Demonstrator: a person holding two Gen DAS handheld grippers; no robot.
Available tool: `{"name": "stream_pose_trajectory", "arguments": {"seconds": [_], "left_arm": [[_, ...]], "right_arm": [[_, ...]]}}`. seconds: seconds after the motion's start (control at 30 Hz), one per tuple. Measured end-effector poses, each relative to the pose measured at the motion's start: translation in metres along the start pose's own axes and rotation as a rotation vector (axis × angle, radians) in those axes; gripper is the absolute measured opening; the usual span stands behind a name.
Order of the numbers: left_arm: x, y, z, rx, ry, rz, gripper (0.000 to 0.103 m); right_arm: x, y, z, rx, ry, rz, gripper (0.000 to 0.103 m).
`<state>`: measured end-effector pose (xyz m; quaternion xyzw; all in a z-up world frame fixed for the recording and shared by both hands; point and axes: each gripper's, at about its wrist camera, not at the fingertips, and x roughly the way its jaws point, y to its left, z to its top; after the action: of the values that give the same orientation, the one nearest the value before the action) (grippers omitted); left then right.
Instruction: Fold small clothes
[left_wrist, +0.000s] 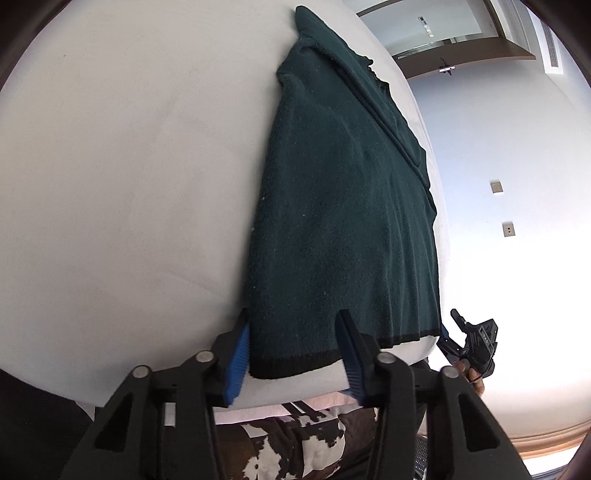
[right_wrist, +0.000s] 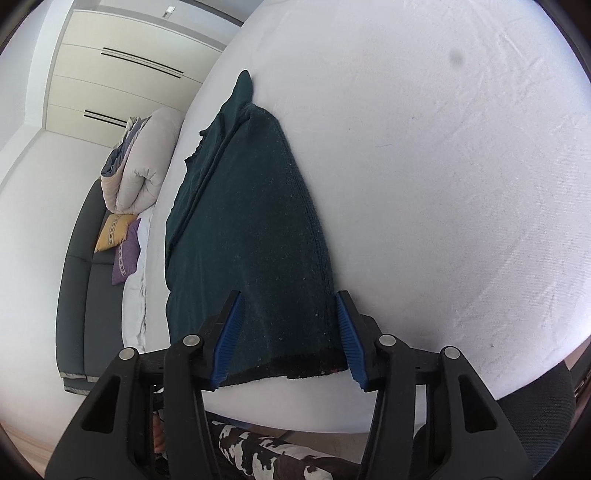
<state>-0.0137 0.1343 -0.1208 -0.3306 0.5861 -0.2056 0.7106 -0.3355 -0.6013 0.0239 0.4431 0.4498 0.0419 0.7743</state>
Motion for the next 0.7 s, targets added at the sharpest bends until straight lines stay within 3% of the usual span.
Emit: {"name": "stream_pose_trajectory", "arguments": {"seconds": [0.1,0.37,0.5,0.57,0.7], "left_arm": [[0.000,0.010,-0.001,-0.028,-0.004,-0.008,0.015],[-0.007,0.014,-0.007,-0.022,-0.024,-0.021,0.007],[-0.008,0.012,-0.009,-0.010,-0.033,-0.027,0.006],[-0.010,0.011,-0.009,-0.004,-0.037,-0.030,0.006],[-0.019,0.006,-0.010,0.009,-0.061,-0.056,0.006]], "right_arm": [[-0.002,0.001,0.003,-0.005,-0.008,-0.021,0.048],[0.011,0.008,0.006,-0.040,0.077,-0.066,0.042],[0.013,0.007,0.002,-0.053,0.096,-0.077,0.029],[0.014,0.007,0.000,-0.065,0.099,-0.100,0.009],[0.010,0.008,-0.003,-0.086,0.071,-0.121,0.007]]}}
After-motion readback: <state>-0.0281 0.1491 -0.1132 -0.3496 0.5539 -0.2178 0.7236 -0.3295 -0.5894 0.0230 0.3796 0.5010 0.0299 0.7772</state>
